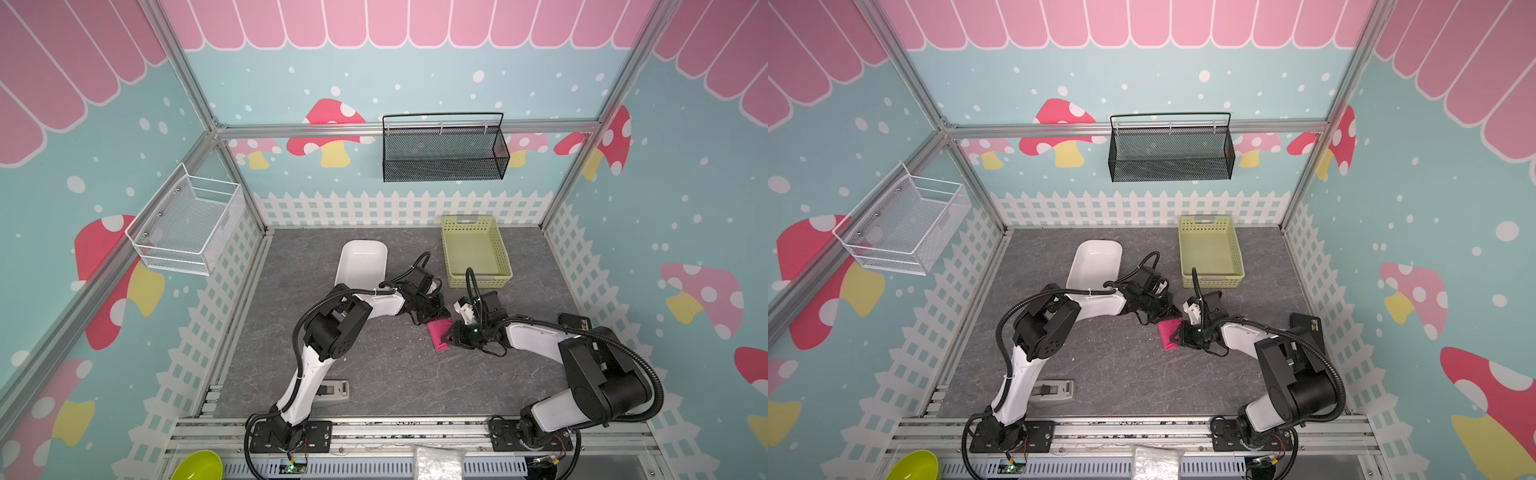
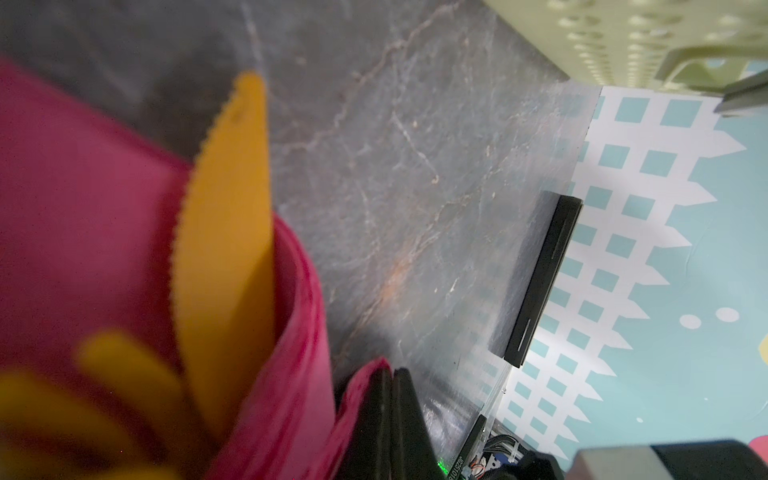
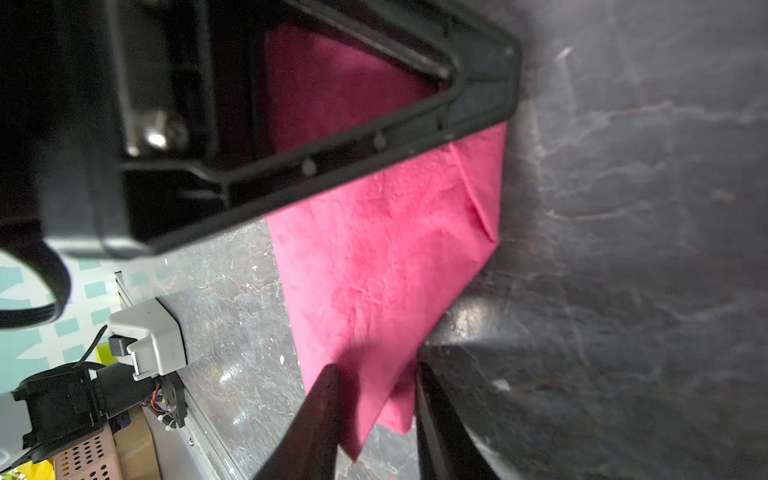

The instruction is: Place the utensils on the paper napkin and roll it up

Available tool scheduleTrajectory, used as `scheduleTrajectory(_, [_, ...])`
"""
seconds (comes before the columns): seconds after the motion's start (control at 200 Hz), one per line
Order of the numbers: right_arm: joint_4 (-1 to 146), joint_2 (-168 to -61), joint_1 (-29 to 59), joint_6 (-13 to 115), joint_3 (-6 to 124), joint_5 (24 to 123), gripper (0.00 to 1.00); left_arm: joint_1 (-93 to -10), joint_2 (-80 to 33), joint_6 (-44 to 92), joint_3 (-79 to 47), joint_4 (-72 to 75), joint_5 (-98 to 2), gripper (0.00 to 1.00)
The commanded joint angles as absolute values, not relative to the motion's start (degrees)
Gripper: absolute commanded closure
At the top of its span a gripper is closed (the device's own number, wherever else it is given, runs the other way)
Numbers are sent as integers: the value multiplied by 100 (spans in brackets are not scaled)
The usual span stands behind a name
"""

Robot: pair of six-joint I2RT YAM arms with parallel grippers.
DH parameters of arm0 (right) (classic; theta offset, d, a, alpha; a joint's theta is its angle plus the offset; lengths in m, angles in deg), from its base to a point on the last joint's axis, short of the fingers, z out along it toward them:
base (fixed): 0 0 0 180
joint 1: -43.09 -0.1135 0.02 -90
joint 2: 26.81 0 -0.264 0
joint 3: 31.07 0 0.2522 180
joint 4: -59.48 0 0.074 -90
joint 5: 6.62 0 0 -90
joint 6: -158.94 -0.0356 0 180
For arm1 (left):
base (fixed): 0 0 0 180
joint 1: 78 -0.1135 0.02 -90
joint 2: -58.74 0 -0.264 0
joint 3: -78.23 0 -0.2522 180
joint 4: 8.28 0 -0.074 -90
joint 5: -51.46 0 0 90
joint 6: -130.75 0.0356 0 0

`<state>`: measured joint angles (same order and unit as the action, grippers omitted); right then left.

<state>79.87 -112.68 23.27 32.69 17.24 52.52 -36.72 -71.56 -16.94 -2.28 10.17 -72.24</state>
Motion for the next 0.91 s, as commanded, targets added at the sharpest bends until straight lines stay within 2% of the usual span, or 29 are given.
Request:
scheduleTrajectory(0.0, [8238,-11176,2357,3443,1802,5479,65,-3684,-7599,-1695,-473,1550,-6807,98])
scheduleTrajectory(0.27, [7812,-11616,2357,3433,1628,4799,65,-3687,-7608,-1707,-476,1563,-6790,98])
scheduleTrajectory(0.745, [7630,-11704,2353,3387,1370,4859,83,-3686,-7617,-1727,-416,1636,-6693,98])
scheduleTrajectory(0.901, [7623,-11746,2357,3400,1350,4943,88,-3676,-7460,-1595,-465,1515,-6649,93])
